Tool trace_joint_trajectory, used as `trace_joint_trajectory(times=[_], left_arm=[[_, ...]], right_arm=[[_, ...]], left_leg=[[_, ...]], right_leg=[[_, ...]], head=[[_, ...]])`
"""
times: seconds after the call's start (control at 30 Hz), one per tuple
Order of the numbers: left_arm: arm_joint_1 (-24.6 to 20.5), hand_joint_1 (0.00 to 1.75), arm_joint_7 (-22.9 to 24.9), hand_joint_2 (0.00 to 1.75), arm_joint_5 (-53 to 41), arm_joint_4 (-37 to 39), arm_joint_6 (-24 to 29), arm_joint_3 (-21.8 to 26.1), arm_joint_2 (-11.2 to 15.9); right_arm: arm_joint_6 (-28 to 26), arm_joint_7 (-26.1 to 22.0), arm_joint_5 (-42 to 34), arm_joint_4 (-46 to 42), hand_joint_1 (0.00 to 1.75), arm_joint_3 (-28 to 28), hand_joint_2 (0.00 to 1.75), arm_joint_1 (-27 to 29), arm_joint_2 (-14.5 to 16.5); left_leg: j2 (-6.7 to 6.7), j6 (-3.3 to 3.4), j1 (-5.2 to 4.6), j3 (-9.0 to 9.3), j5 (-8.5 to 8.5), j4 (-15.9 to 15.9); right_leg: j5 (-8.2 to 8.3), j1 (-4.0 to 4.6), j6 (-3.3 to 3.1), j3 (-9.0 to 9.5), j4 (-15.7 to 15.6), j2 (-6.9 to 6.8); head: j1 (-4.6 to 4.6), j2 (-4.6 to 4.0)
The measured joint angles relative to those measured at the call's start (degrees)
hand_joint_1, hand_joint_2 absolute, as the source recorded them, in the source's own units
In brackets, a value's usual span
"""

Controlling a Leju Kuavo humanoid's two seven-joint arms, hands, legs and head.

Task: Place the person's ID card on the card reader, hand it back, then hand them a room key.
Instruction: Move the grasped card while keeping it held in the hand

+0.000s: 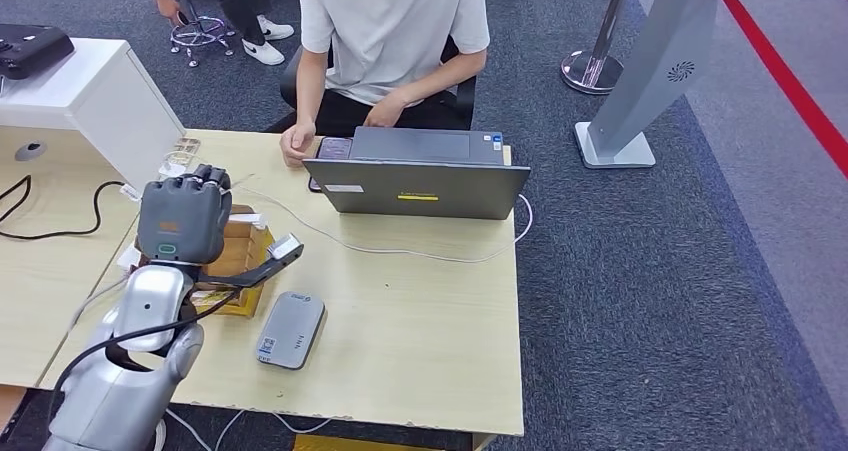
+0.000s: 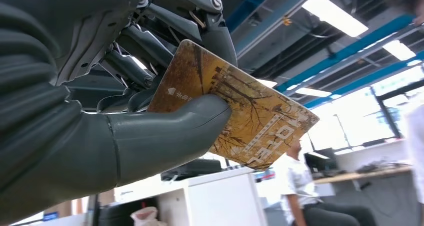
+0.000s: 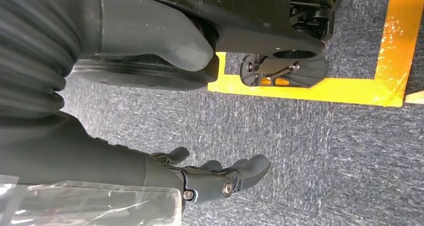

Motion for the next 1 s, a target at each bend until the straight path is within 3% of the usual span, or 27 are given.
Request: trace_joint_trajectory(times=[0.13, 0.23, 0.33, 0.57, 0.83, 1.0], left_arm=[[2.1, 1.75, 3.0, 1.75, 0.0, -3.8, -3.7, -7.0, 0.1], [3.2, 1.75, 8.1, 1.75, 0.0, -5.8, -6.9, -14.2, 1.5], [5.1, 1.75, 9.7, 1.75, 0.0, -6.7, -11.0, -19.1, 2.7], [10.5, 1.75, 8.0, 1.75, 0.0, -6.1, -15.5, -20.0, 3.7], [12.8, 1.75, 10.6, 1.75, 0.1, -5.1, -18.4, -20.0, 5.4], [13.9, 1.75, 9.4, 1.75, 0.1, -5.0, -19.8, -20.1, 5.7]], right_arm=[[-0.2, -0.3, -1.0, 0.0, 0.0, -0.3, 1.75, 0.0, 0.0], [-0.5, -0.7, -1.6, 0.0, 0.0, -0.9, 1.75, 0.0, 0.1], [-0.7, -0.8, -1.9, 0.0, 0.0, -1.5, 1.75, 0.1, 0.1], [-0.7, -0.6, -1.7, 0.0, 0.0, -2.5, 1.75, 0.2, 0.1], [-0.9, -0.4, -1.6, 0.0, 0.0, -3.8, 1.75, 0.3, 0.1], [-0.9, -0.3, -1.3, 0.0, 0.0, -4.0, 1.75, 0.3, 0.1]], left_leg=[[0.0, 0.0, 0.0, -0.01, 0.0, 0.0], [0.01, 0.0, 0.0, -0.01, 0.0, 0.0], [0.03, 0.0, 0.01, -0.01, 0.0, 0.0], [0.05, -0.01, 0.02, -0.02, 0.0, 0.0], [0.03, 0.0, 0.01, -0.02, 0.0, 0.0], [0.04, 0.0, 0.01, -0.02, 0.0, 0.0]], right_leg=[[0.0, 0.0, 0.0, 0.0, 0.0, -0.01], [0.0, 0.0, 0.0, 0.0, 0.0, 0.0], [0.0, 0.01, 0.0, -0.01, 0.0, 0.01], [-0.01, 0.02, -0.01, -0.02, 0.0, 0.01], [-0.01, 0.02, -0.01, -0.01, 0.0, 0.0], [-0.01, 0.02, -0.01, -0.01, 0.0, 0.0]], head=[[0.0, 0.0], [0.0, 0.0], [-0.01, 0.0], [0.0, 0.0], [-0.01, 0.0], [0.01, 0.0]])
